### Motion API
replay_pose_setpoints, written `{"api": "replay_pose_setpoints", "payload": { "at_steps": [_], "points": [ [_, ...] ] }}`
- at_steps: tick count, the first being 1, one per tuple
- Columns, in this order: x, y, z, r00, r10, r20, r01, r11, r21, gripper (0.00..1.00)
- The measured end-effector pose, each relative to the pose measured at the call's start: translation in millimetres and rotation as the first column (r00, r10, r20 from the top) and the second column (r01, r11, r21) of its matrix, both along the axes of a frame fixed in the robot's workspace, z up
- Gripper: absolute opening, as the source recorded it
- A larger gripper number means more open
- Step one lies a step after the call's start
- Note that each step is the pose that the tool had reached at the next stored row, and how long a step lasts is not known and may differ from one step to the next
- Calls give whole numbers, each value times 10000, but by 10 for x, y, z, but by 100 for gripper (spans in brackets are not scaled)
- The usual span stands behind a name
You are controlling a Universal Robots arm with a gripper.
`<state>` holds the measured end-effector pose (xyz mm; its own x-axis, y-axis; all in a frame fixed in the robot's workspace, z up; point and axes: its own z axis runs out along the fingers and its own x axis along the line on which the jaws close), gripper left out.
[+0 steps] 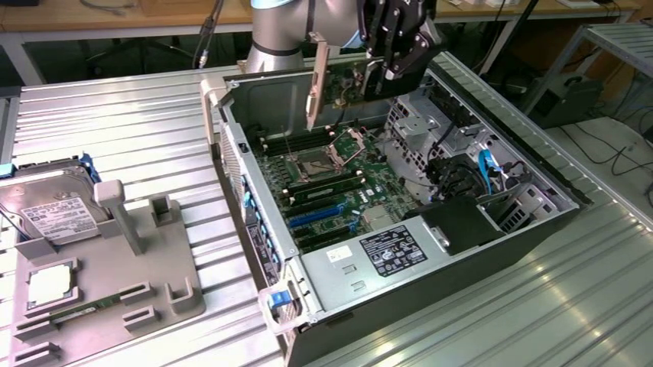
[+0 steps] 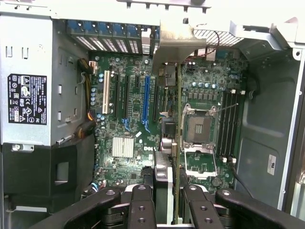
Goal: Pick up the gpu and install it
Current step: 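Insert the gpu into the slot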
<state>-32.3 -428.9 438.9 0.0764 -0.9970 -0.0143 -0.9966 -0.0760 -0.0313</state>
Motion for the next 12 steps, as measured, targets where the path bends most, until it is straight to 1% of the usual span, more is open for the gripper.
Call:
{"api": "replay_pose_setpoints", "payload": {
  "at_steps": [12],
  "points": [
    [0, 0, -69, 10000, 0, 0, 0, 10000, -2, 29]
  ]
}}
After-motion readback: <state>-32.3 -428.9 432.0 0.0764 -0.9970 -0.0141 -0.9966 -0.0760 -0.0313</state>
